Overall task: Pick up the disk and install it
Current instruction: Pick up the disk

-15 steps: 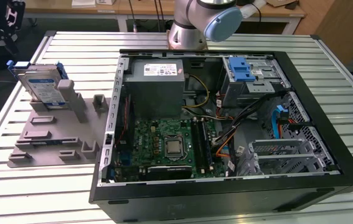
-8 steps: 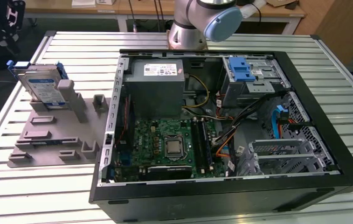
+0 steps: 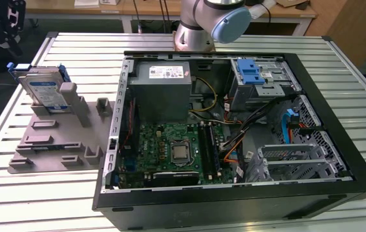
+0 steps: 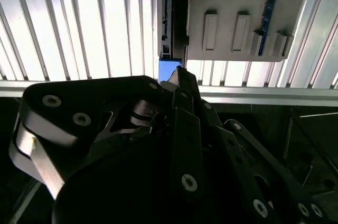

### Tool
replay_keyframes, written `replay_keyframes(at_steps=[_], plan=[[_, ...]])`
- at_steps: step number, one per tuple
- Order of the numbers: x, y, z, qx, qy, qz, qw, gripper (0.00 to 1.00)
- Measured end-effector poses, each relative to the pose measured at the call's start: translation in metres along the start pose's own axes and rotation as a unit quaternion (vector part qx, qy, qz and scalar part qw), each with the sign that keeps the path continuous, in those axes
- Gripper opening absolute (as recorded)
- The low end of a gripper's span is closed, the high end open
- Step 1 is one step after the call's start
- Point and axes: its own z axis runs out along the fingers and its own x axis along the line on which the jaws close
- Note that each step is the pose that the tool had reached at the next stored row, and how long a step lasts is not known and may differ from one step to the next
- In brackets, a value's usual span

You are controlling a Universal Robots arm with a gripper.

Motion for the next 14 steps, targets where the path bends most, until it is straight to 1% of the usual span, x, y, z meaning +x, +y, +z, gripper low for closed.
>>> replay_keyframes(at_steps=[3,5,7,8,11,14], plan=[[0.0001,0.0,0.0002,0.002,-0.001,-0.015,0.9999,0.11],[0.0002,0.0,0.0003,0.0037,-0.0019,-0.016,0.9999,0.11],[0.0002,0.0002,0.0004,0.0075,-0.004,-0.019,0.9998,0.11],[0.0003,0.0001,0.0005,0.0091,-0.0049,-0.026,0.9996,0.11],[0.0007,0.0006,0.0007,0.0088,-0.0047,-0.04,0.9991,0.11],[0.0007,0.0007,0.0006,0.0087,-0.0047,-0.041,0.9991,0.11]])
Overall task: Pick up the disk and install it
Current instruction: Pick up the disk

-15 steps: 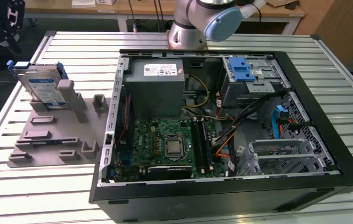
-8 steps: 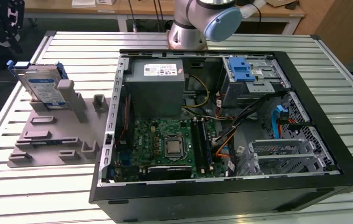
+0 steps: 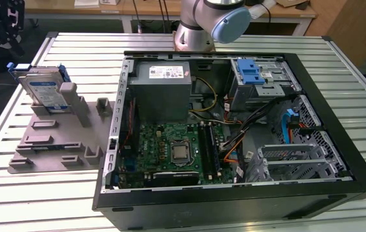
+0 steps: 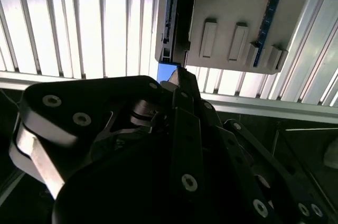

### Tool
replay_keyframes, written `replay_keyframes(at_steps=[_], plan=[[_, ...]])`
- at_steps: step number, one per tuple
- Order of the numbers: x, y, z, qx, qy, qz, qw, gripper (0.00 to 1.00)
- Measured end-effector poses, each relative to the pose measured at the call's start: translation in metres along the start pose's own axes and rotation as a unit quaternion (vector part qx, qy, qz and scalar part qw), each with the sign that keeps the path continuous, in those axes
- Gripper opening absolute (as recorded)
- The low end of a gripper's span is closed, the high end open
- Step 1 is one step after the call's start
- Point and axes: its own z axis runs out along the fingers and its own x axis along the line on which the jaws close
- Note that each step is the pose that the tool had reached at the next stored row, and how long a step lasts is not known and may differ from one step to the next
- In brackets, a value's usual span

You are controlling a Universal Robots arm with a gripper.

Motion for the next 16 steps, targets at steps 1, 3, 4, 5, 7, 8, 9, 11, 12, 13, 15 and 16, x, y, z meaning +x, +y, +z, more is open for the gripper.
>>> replay_keyframes(at_steps=[1,3,4,5,7,8,9,11,12,13,15,16], plan=[[0.0,0.0,0.0,0.0,0.0,-0.001,1.0,0.11],[-0.0001,0.0001,0.0002,-0.0006,0.0,-0.017,0.9999,0.11],[-0.0001,0.0001,0.0004,-0.001,0.0001,-0.026,0.9997,0.11],[0.0,0.0001,0.0006,-0.0014,0.0002,-0.034,0.9994,0.11],[0.0002,0.0003,0.0011,-0.0019,0.0003,-0.048,0.9989,0.11],[0.0002,0.0003,0.0011,-0.002,0.0005,-0.052,0.9986,0.11],[0.0002,0.0003,0.0011,-0.002,0.0004,-0.052,0.9986,0.11],[0.0002,0.0004,0.0012,-0.002,0.0004,-0.052,0.9986,0.11],[0.0002,0.0004,0.0012,-0.002,0.0004,-0.052,0.9986,0.11],[0.0002,0.0004,0.0012,-0.002,0.0004,-0.052,0.9986,0.11],[0.0002,0.0004,0.0012,-0.0021,0.0005,-0.055,0.9985,0.11],[0.0002,0.0004,0.0012,-0.0023,0.0004,-0.061,0.9981,0.11]])
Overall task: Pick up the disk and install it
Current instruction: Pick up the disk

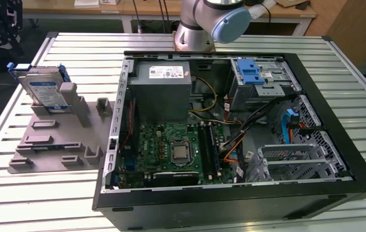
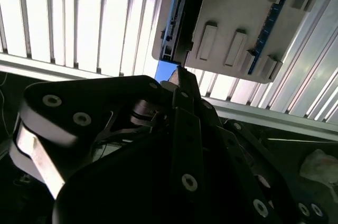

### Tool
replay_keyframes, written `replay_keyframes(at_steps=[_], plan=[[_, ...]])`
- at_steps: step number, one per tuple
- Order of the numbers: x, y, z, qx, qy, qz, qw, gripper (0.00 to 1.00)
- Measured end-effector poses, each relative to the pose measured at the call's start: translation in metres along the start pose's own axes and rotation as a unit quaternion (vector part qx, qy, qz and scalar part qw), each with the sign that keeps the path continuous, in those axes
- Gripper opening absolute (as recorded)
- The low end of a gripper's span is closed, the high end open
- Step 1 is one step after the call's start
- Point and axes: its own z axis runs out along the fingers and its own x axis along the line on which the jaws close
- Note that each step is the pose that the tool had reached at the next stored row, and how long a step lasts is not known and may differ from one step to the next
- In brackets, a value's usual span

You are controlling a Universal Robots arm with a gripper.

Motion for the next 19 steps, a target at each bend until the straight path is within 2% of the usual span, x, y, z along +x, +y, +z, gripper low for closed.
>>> replay_keyframes(at_steps=[4,12,13,14,15,16,17,18,19], plan=[[0.0,0.0001,0.0,-0.0009,0.0001,-0.025,0.9997,0.11],[0.0003,0.0009,0.0,-0.001,0.0001,-0.025,0.9997,0.11],[0.0003,0.001,0.0,-0.001,0.0001,-0.025,0.9997,0.17],[0.0003,0.001,0.0,-0.001,0.0001,-0.025,0.9997,0.17],[0.0004,0.001,0.0,-0.0009,0.0001,-0.025,0.9997,0.23],[0.0004,0.001,0.0,-0.001,0.0001,-0.025,0.9997,0.23],[0.0004,0.001,0.0,-0.001,0.0001,-0.025,0.9997,0.29],[0.0004,0.001,0.0,-0.001,0.0001,-0.025,0.9997,0.29],[0.0004,0.0011,0.0,-0.001,0.0001,-0.025,0.9997,0.35]])
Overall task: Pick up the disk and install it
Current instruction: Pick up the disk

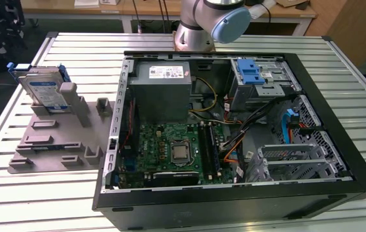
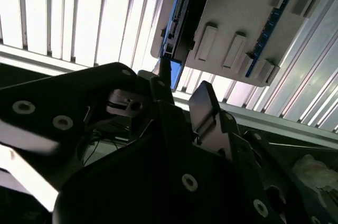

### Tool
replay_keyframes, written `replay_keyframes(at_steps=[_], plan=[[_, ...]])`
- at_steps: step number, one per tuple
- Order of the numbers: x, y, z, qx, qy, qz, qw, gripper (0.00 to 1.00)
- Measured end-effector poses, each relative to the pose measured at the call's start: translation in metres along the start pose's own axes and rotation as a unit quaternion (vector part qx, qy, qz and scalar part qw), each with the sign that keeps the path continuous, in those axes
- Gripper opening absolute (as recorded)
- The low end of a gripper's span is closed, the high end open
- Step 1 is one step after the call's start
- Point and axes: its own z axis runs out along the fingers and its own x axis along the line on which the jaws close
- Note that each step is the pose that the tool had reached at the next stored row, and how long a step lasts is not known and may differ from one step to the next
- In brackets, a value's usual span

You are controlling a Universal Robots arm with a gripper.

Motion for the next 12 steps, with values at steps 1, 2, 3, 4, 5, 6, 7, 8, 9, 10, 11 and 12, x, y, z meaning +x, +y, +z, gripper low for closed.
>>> replay_keyframes(at_steps=[1,2,3,4,5,6,7,8,9,10,11,12], plan=[[0.0,0.0,0.0,0.0,0.0,0.0,1.0,0.41],[0.0,0.0,0.0,0.0,0.0,0.0,1.0,0.47],[0.0,0.0,0.0,0.0,0.0,0.0,1.0,0.47],[0.0,0.0001,0.0,0.0,0.0,0.0,1.0,0.53],[0.0,0.0001,0.0,0.0,0.0,0.0,1.0,0.53],[0.0,0.0001,0.0,0.0,0.0,0.0,1.0,0.58],[0.0,0.0001,0.0,0.0,0.0,0.0,1.0,0.58],[0.0,0.0001,0.0,0.0,0.0,-0.001,1.0,0.65],[0.0,0.0001,0.0,-0.0001,0.0,-0.002,1.0,0.65],[0.0,0.0002,0.0,-0.0001,0.0,-0.004,1.0,0.65],[0.0,0.0002,0.0001,-0.0002,0.0,-0.005,1.0,0.65],[0.0001,0.0003,0.0002,-0.0003,0.0,-0.008,1.0,0.65]])
